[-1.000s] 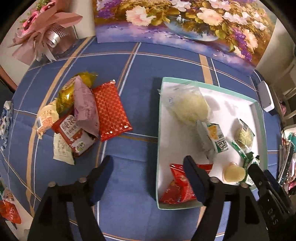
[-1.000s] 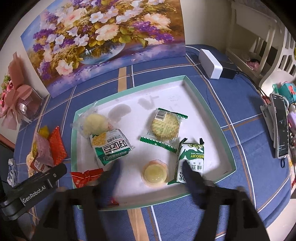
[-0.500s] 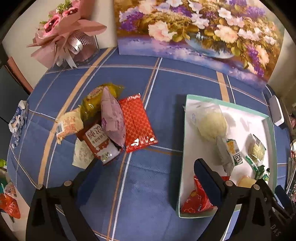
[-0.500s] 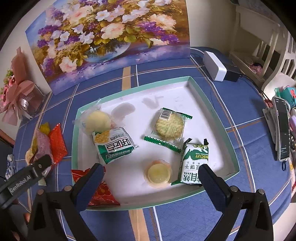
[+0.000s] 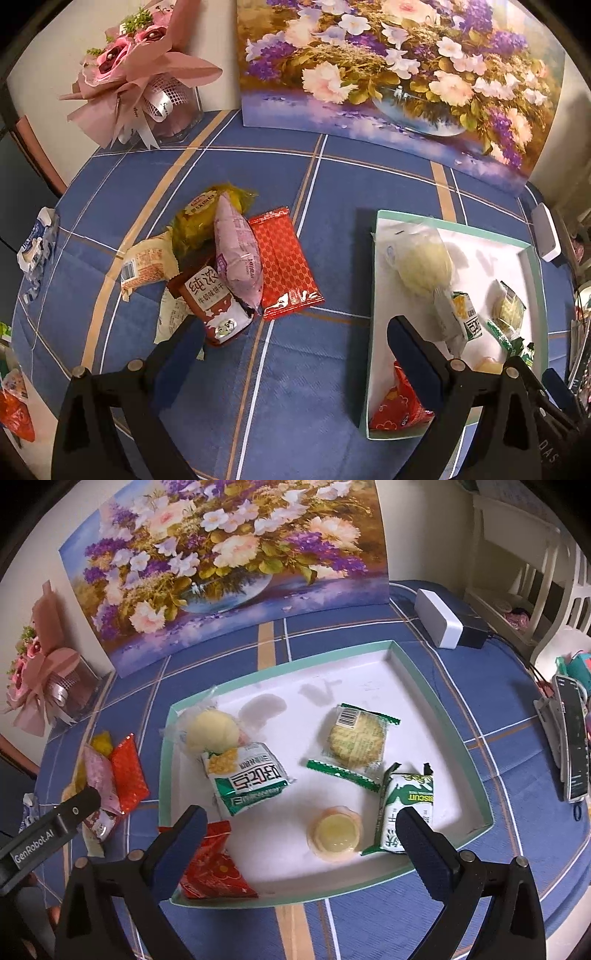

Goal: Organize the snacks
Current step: 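Move both tools back over the remaining snack pile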

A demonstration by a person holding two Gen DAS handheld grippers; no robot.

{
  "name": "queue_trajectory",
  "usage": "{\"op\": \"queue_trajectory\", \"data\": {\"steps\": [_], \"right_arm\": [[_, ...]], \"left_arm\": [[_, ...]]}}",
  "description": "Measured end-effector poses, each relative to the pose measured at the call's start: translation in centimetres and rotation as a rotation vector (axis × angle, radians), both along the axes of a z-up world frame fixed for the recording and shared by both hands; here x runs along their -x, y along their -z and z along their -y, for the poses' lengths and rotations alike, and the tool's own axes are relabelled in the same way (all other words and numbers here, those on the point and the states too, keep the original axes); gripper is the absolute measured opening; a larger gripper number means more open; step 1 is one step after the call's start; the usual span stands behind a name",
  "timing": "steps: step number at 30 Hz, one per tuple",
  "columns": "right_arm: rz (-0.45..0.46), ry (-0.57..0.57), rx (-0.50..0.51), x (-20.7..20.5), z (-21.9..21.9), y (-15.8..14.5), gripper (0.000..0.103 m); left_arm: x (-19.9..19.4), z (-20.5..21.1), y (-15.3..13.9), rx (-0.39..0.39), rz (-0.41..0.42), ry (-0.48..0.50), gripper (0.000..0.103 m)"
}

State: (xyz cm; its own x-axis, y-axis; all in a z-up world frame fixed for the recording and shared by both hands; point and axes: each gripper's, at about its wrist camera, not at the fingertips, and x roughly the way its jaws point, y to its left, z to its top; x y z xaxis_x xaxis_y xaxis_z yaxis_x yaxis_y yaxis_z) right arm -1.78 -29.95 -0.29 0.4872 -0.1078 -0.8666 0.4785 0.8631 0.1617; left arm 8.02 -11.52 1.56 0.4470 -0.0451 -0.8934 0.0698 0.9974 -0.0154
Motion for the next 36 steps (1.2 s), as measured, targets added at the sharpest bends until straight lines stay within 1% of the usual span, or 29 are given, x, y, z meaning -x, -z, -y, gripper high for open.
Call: {"op": "queue_trajectory", "data": {"steps": [6,12,15,17,21,25,28,30,33,36], "right_arm": [[-0.021,-0.019,0.014,-0.4,-0.9,0.2,0.103],[-0.010,-0.048,-0.012,-1.1,-2.1,0.0,0.103],[-0.020,-0.055,-0.030,-1.5,-2.6,0.2,0.103],[-0.018,-0.056,-0.055,-1.8,-2.9,0.2,0.103],[-0.007,-0.049,-0.040,-2.1,-3.7,0.1,0.103],[0.004,-0.058,0.017,-2.6,-5.1,-0.4,0.103],[0.028,-0.080,0.003,-2.9,-5.8,-0.4,0.103],[0.051,-0.082,-0.011,-3.1,-6.3,-0.5,0.103],[0.068,-0.101,0.001,-3.5,-7.5,-0.7,0.103],[0.087,-0.117,0.036,-3.9,-8.7,-0.9,0.103]], "left_arm": [[-0.2,-1.1,0.0,0.026,0.002,-0.016,0.099],[-0.4,-2.5,-0.8,0.040,0.058,-0.031,0.099],[-0.7,-3.4,-1.3,0.040,0.083,-0.040,0.099],[-0.8,-4.0,-1.4,0.042,0.085,-0.045,0.099],[-1.2,-5.4,-1.6,0.050,0.084,-0.053,0.099],[-1.5,-7.0,-1.9,0.045,0.087,-0.079,0.099],[-1.6,-8.2,-1.9,0.061,0.085,-0.092,0.099],[-1.8,-9.1,-1.8,0.055,0.079,-0.105,0.099],[-2.0,-10.2,-1.7,0.049,0.062,-0.128,0.099],[-2.2,-11.6,-1.7,0.081,0.051,-0.137,0.099]]}}
